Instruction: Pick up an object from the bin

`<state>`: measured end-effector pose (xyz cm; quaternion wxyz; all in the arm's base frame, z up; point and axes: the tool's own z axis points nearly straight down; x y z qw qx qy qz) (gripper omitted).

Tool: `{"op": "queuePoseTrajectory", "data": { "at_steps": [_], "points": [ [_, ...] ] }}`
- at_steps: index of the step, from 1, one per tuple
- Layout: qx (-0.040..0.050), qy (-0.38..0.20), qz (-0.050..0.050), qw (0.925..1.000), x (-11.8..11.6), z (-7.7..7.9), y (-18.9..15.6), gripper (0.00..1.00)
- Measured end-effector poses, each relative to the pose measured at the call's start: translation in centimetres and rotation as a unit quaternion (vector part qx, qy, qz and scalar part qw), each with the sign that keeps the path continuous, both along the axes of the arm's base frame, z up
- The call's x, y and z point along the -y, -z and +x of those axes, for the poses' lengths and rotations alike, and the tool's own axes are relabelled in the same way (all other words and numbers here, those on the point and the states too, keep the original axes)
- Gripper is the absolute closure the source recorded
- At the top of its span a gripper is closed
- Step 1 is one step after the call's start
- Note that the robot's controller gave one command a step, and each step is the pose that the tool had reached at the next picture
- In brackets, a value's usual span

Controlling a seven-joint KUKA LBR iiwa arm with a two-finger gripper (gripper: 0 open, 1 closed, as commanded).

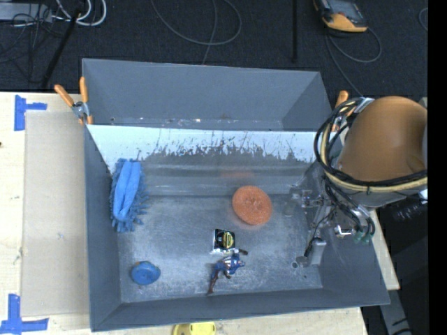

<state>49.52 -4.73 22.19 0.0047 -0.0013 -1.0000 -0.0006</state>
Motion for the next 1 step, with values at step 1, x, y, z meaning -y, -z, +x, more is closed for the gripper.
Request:
{"op": "queuePoseTrajectory", "data": {
  "at_steps": [1],
  "points": [
    [0.0042,-0.001,0.0,1.0,-0.03,0.15,-0.44,0.0]
  ]
}}
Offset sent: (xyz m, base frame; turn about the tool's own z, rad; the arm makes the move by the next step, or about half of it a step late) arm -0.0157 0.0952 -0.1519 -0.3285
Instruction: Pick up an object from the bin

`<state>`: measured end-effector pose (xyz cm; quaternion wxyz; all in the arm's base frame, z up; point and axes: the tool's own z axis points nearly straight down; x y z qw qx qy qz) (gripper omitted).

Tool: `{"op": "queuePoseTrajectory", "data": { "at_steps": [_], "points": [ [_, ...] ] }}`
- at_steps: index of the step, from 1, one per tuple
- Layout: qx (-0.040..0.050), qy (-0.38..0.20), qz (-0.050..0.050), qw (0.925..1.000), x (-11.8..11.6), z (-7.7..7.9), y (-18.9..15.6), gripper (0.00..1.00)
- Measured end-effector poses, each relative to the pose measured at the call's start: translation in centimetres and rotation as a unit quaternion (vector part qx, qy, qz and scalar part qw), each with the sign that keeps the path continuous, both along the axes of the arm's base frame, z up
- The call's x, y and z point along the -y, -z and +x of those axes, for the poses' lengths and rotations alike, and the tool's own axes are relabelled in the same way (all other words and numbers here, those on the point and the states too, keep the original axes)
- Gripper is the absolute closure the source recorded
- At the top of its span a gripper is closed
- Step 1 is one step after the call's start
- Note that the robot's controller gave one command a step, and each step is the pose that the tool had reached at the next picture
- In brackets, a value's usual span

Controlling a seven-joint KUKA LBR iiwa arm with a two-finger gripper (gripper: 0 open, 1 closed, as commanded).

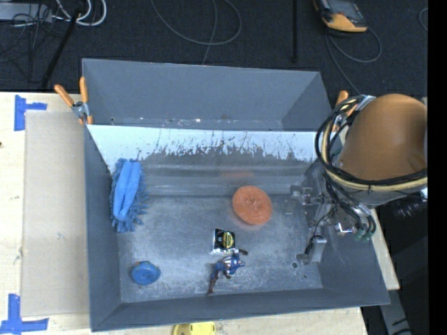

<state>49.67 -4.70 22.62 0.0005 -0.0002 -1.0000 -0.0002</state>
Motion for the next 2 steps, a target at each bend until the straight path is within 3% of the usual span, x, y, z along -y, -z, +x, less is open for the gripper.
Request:
{"op": "queuePoseTrajectory", "data": {
  "at_steps": [1,2],
  "points": [
    [0.0015,-0.06,0.0,0.9982,-3.5,-0.6,5.8,0.0],
    [0.001,-0.171,0.001,0.9854,-10.5,0.2,6.7,0.0]
  ]
}}
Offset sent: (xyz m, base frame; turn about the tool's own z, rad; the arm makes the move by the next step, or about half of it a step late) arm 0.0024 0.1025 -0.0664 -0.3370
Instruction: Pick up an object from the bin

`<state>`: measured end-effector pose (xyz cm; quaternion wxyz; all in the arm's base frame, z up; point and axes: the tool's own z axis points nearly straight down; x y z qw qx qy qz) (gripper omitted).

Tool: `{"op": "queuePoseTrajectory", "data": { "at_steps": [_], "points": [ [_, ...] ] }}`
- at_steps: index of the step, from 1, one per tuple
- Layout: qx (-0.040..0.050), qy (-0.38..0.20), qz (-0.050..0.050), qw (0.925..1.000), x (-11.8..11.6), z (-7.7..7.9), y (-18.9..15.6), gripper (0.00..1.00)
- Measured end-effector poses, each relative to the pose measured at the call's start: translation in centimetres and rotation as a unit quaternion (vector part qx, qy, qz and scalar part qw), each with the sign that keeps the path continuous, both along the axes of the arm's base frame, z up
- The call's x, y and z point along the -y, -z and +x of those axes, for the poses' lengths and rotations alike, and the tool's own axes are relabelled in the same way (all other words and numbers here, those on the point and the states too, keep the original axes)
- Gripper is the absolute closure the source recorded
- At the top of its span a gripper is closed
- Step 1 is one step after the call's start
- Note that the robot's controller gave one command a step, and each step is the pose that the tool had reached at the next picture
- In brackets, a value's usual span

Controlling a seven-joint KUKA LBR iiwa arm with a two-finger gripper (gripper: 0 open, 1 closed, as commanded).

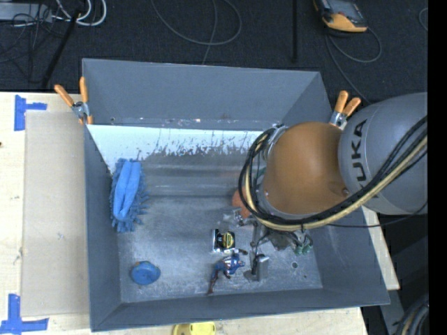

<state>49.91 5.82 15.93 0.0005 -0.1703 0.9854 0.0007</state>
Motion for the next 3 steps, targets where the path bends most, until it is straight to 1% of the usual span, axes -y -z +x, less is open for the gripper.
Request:
{"op": "queuePoseTrajectory", "data": {
  "at_steps": [1,2,3],
  "points": [
    [-0.0009,-0.1,-0.001,0.995,0.4,-1.2,0.9,0.0],
    [0.0032,-0.127,-0.001,0.9919,0.6,-2.3,6.7,0.0],
    [-0.0001,-0.271,0.0,0.9626,1.3,-2.6,9.0,1.0]
  ]
}}
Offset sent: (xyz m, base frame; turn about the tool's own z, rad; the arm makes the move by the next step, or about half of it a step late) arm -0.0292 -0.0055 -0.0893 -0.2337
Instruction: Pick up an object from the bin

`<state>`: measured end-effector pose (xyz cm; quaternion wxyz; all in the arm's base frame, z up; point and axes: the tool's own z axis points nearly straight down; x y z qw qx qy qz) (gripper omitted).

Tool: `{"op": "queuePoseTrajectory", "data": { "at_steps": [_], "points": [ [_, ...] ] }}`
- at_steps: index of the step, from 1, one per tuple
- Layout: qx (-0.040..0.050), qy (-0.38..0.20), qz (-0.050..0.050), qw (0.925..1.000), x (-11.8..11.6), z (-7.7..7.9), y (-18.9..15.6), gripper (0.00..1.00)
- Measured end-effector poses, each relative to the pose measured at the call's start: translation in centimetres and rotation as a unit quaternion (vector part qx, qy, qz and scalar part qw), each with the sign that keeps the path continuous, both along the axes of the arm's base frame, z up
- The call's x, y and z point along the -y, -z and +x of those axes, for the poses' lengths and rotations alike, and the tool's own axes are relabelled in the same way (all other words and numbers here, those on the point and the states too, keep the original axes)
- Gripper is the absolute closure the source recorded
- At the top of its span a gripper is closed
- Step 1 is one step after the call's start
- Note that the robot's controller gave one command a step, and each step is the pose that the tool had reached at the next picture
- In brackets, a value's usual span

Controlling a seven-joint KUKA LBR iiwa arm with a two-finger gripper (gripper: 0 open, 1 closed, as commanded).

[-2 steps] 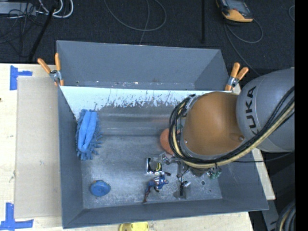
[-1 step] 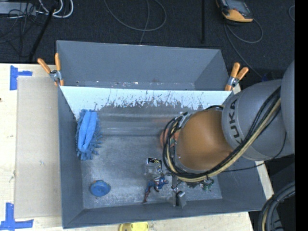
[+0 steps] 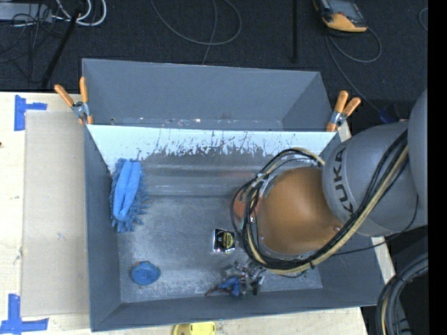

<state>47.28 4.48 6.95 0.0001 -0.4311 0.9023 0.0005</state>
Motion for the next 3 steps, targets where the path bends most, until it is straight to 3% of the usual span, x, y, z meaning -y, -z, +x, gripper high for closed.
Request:
{"op": "queuePoseTrajectory", "data": {
  "at_steps": [3],
  "points": [
    [-0.0011,0.0,0.0,1.0,-0.1,-0.1,-1.1,1.0]
  ]
}}
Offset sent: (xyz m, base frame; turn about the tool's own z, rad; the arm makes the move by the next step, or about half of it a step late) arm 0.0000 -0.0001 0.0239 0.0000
